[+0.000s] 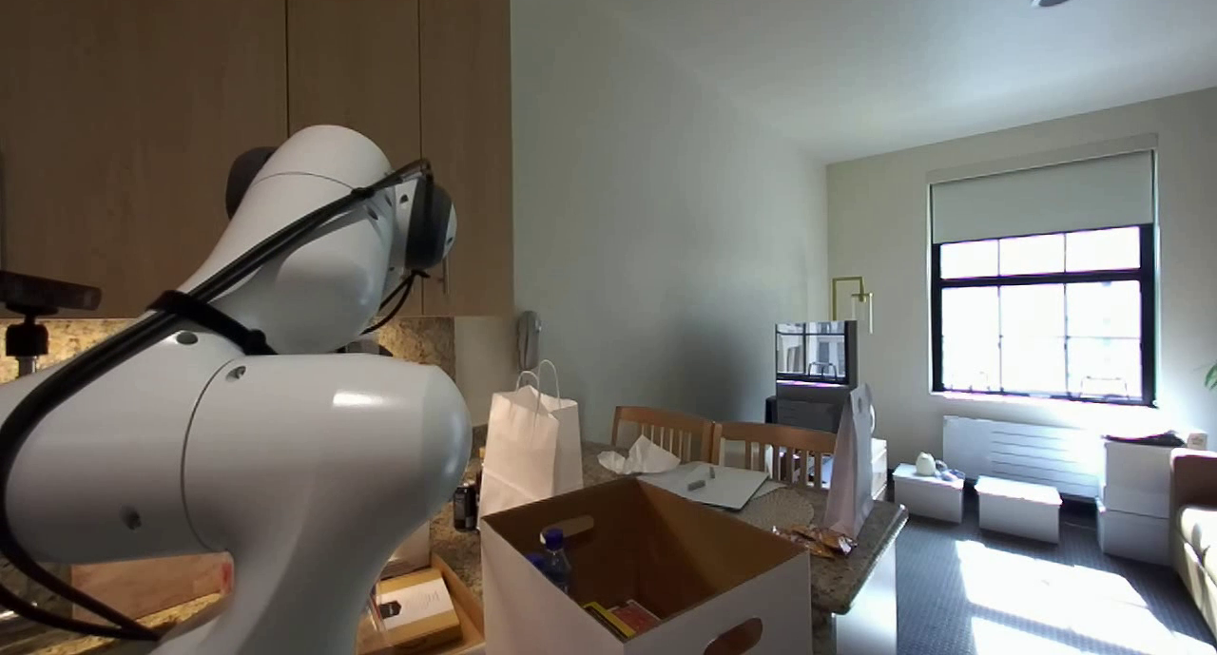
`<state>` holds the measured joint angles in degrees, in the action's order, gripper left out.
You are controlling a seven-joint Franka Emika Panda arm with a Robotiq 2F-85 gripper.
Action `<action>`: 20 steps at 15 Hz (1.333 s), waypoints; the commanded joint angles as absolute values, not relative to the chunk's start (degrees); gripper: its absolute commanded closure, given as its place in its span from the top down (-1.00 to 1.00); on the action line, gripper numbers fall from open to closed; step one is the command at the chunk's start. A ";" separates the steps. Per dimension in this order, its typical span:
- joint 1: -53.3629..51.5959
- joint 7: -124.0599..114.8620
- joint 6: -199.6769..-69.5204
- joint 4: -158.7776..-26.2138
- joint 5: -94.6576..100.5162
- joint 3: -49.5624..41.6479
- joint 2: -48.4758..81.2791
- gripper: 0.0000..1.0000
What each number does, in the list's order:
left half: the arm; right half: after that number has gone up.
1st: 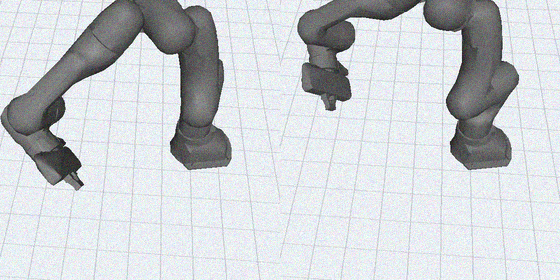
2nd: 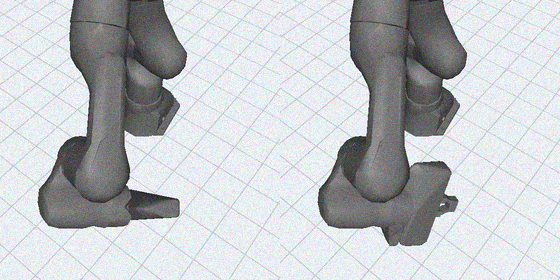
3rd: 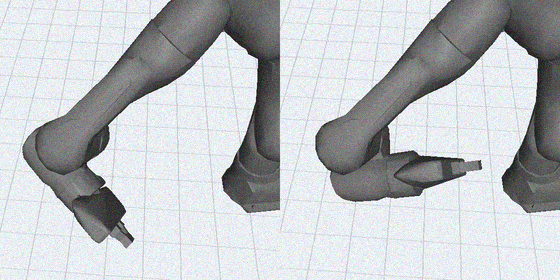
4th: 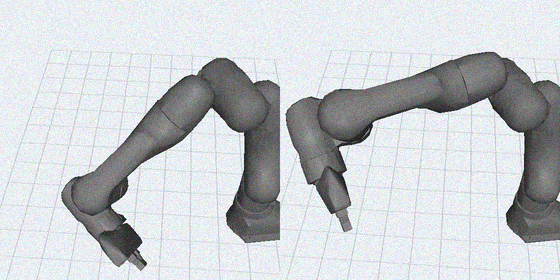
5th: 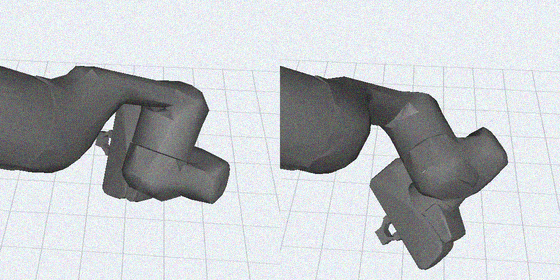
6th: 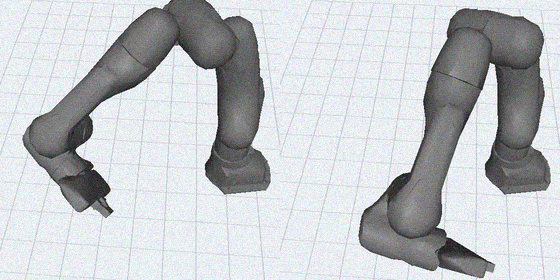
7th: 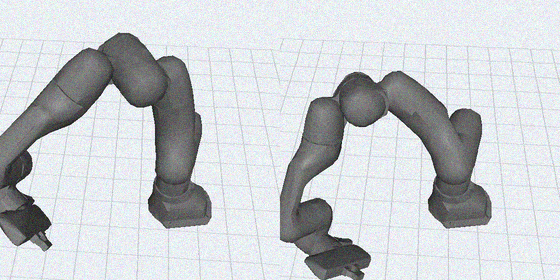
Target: Put two plastic bottles into the paper bag
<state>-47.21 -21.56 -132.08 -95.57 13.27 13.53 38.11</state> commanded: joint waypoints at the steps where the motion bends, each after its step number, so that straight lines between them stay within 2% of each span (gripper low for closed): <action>1: -44.82 -13.91 -131.15 -93.23 6.73 15.80 41.02 1.00; 4: -44.78 -12.18 -129.62 -91.37 4.89 15.52 42.99 1.00; 5: -44.99 -12.20 -129.09 -90.92 4.75 15.25 43.41 0.50; 6: -45.30 -12.41 -128.65 -90.65 5.00 14.95 43.68 0.47; 15: -45.64 -13.97 -125.91 -89.62 5.28 14.38 43.20 -0.71; 16: -45.56 -14.30 -125.56 -89.84 5.17 14.29 42.80 -0.76; 20: -45.27 -16.05 -125.89 -92.04 4.99 13.76 40.27 -0.71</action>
<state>-45.54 -14.77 -126.22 -88.87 6.68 14.37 44.08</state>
